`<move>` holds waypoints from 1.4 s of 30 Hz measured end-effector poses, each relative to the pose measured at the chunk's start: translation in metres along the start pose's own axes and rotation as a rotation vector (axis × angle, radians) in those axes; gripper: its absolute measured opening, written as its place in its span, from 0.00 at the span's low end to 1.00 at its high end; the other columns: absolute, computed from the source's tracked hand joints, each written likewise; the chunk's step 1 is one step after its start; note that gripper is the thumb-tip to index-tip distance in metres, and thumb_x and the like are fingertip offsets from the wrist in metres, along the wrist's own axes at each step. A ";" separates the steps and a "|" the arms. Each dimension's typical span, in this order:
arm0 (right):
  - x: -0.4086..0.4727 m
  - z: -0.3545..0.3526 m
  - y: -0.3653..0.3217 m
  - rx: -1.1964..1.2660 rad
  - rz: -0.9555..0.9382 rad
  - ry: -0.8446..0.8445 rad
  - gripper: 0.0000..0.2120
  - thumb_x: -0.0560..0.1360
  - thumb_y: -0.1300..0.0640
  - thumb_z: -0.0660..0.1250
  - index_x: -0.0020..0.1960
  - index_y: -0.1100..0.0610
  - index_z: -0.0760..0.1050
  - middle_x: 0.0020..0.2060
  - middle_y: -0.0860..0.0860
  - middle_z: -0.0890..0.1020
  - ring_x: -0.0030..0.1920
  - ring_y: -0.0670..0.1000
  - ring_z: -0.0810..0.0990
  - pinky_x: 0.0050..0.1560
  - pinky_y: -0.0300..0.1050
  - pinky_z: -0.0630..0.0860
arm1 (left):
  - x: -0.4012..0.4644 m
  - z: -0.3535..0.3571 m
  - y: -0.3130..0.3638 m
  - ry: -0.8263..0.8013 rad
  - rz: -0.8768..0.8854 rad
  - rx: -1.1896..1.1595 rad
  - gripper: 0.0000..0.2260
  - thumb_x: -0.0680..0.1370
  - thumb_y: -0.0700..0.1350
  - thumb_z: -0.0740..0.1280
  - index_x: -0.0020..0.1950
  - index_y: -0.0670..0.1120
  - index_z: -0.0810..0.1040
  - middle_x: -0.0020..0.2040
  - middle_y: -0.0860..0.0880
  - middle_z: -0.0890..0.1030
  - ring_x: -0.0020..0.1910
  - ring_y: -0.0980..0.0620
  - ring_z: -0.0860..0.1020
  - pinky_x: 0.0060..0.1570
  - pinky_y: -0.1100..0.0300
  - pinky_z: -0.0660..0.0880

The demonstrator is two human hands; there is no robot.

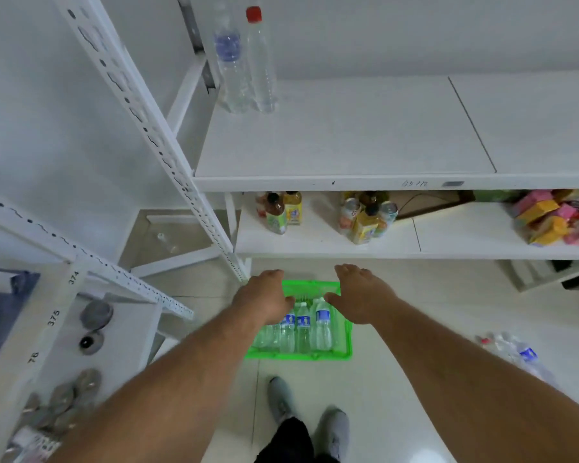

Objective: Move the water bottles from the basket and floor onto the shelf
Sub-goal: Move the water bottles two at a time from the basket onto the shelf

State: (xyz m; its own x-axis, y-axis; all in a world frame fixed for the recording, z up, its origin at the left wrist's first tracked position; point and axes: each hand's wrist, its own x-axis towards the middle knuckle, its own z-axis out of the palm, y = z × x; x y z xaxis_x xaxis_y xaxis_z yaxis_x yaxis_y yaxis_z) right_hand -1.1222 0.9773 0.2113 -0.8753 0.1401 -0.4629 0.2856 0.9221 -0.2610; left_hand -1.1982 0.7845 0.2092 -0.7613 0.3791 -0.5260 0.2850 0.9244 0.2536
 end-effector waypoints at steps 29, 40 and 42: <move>0.217 0.279 0.088 0.315 0.405 -0.279 0.34 0.77 0.41 0.64 0.75 0.59 0.61 0.68 0.59 0.74 0.66 0.59 0.74 0.61 0.48 0.72 | 0.229 0.289 -0.111 -0.161 -0.370 -0.716 0.24 0.75 0.49 0.71 0.69 0.46 0.73 0.65 0.46 0.78 0.60 0.50 0.78 0.55 0.59 0.74; 0.317 0.440 0.148 0.419 0.497 -0.274 0.33 0.76 0.41 0.66 0.72 0.60 0.63 0.54 0.60 0.81 0.55 0.59 0.80 0.50 0.45 0.75 | 0.328 0.442 -0.118 -0.175 -0.403 -0.746 0.23 0.76 0.47 0.70 0.70 0.45 0.72 0.65 0.46 0.78 0.58 0.47 0.80 0.50 0.59 0.75; 0.331 0.460 0.155 0.424 0.506 -0.255 0.32 0.76 0.42 0.67 0.71 0.61 0.64 0.56 0.60 0.81 0.55 0.59 0.80 0.47 0.44 0.73 | 0.341 0.462 -0.118 -0.170 -0.398 -0.752 0.23 0.77 0.46 0.70 0.70 0.44 0.72 0.65 0.46 0.78 0.58 0.47 0.80 0.49 0.59 0.75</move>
State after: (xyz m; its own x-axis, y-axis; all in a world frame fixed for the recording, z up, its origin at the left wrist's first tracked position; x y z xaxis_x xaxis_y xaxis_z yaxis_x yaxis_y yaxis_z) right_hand -1.1883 1.0007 -0.3721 -0.4909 0.3776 -0.7851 0.8060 0.5390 -0.2447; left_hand -1.2224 0.8251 -0.3746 -0.6083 0.0901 -0.7886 -0.4904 0.7386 0.4627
